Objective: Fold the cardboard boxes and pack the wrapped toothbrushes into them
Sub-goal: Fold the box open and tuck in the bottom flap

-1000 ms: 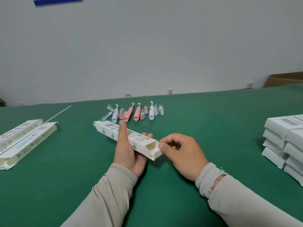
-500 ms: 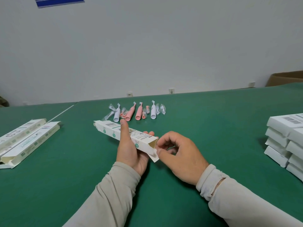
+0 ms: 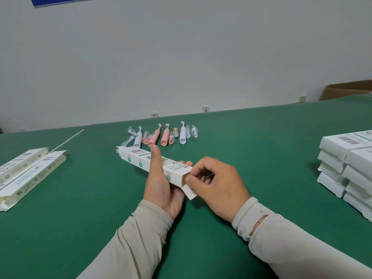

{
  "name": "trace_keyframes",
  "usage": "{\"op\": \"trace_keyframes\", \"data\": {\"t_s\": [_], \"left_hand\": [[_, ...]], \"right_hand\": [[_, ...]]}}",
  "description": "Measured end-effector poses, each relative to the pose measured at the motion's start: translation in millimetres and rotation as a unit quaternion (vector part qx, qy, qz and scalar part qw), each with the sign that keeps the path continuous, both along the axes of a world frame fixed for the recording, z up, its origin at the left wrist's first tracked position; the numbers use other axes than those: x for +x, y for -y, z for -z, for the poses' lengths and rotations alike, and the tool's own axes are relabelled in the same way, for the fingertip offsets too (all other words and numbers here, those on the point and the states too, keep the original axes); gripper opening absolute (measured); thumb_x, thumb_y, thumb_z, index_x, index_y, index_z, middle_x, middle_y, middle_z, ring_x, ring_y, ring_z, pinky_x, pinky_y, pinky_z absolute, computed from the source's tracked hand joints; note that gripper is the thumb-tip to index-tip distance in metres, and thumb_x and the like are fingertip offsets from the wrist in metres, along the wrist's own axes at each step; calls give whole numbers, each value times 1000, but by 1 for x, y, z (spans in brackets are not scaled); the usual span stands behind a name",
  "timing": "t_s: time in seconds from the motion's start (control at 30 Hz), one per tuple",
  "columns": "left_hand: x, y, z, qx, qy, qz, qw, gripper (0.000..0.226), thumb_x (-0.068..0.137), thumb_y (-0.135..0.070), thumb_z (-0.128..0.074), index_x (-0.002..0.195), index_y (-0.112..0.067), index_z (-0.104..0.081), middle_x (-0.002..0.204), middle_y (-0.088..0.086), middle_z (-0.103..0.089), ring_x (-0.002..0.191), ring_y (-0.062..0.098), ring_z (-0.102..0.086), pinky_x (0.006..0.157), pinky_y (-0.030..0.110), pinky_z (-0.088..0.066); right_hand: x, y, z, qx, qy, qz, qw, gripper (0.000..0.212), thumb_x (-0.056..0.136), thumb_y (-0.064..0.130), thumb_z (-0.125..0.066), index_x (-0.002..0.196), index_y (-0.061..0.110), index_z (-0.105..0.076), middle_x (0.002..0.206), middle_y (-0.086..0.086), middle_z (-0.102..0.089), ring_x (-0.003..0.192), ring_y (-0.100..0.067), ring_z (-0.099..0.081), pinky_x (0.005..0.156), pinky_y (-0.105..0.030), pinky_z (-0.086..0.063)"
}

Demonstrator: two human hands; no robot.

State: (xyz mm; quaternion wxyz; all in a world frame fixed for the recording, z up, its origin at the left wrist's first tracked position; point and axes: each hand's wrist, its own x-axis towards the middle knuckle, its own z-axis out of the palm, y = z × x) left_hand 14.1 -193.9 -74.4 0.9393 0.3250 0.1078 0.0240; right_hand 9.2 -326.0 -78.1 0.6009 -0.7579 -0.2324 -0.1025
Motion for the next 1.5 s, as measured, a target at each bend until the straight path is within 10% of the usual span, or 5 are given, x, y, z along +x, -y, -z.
{"op": "trace_keyframes", "data": {"t_s": [0.5, 0.73, 1.0, 1.2, 1.5], "left_hand": [[-2, -16, -10, -28, -21, -20, 999, 95, 84, -73, -55, 142, 0, -42, 111, 19, -53, 101, 35, -59, 90, 56, -55], [-4, -14, -14, -15, -33, -27, 999, 99, 82, -73, -57, 145, 1, -38, 92, 15, -55, 75, 29, -61, 61, 39, -61], [-1, -13, -11, -15, -19, -19, 1000, 95, 83, -73, -56, 144, -2, -40, 98, 17, -57, 81, 28, -62, 67, 40, -61], [0, -12, -9, -18, -7, 13, 1000, 94, 85, -73, -53, 142, 1, -42, 123, 21, -52, 109, 30, -56, 107, 44, -44], [2, -13, -9, -17, -9, 2, 1000, 103, 73, -73, -64, 148, -8, -34, 106, 15, -44, 83, 26, -55, 88, 40, -51]], "right_hand": [[-4, 10, -9, -205, 155, -57, 965, 40, 79, 36, -66, 117, 36, -53, 108, 22, -58, 104, -3, -54, 93, -28, -47], [-2, 13, -12, -251, 234, -56, 938, 36, 89, 15, -65, 124, 24, -67, 111, 6, -62, 106, -19, -57, 94, -40, -49], [-3, 12, -10, -225, 209, -55, 950, 34, 95, 20, -57, 128, 24, -64, 111, 8, -59, 106, -15, -55, 96, -39, -46], [-3, 14, -13, -173, 222, -3, 960, 21, 89, 23, -70, 110, 22, -67, 104, 12, -60, 93, -10, -58, 85, -40, -51], [-1, 13, -11, -156, 253, -1, 955, 18, 92, 12, -68, 106, 18, -78, 98, 3, -67, 95, -18, -64, 82, -43, -53]]}}
